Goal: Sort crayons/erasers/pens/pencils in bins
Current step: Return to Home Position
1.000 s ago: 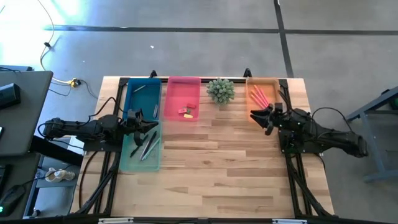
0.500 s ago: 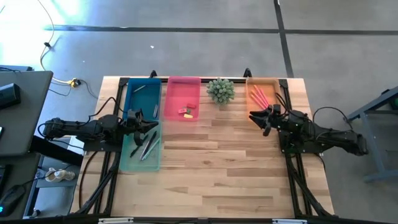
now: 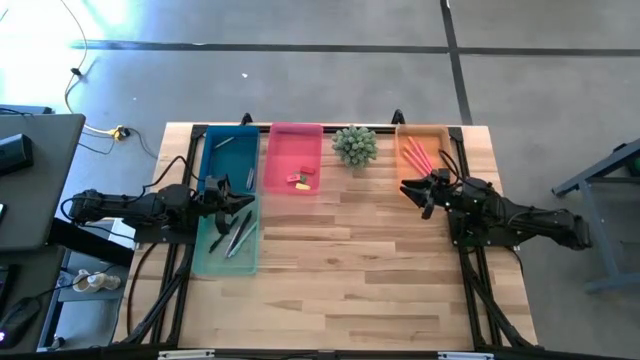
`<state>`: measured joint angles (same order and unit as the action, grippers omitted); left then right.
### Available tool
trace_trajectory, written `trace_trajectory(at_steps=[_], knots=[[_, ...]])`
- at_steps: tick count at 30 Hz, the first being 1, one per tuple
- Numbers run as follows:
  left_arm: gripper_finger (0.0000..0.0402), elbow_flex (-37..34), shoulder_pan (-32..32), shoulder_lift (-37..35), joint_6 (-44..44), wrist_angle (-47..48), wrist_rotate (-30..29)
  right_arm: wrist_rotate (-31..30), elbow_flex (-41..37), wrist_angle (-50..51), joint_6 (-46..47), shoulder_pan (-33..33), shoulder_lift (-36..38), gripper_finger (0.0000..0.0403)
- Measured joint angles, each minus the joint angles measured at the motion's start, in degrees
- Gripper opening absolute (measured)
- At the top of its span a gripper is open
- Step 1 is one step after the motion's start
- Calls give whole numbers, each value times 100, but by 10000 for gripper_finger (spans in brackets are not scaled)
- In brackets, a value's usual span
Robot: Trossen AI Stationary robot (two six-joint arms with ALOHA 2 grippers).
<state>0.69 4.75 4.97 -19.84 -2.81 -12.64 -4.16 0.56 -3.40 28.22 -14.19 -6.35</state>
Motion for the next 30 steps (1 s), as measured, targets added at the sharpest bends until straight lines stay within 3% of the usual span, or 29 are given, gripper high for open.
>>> trace_trajectory(at_steps=[30], knots=[[3,1,-1,0,4,-2,2,7,-2,103,24,0,0,144]])
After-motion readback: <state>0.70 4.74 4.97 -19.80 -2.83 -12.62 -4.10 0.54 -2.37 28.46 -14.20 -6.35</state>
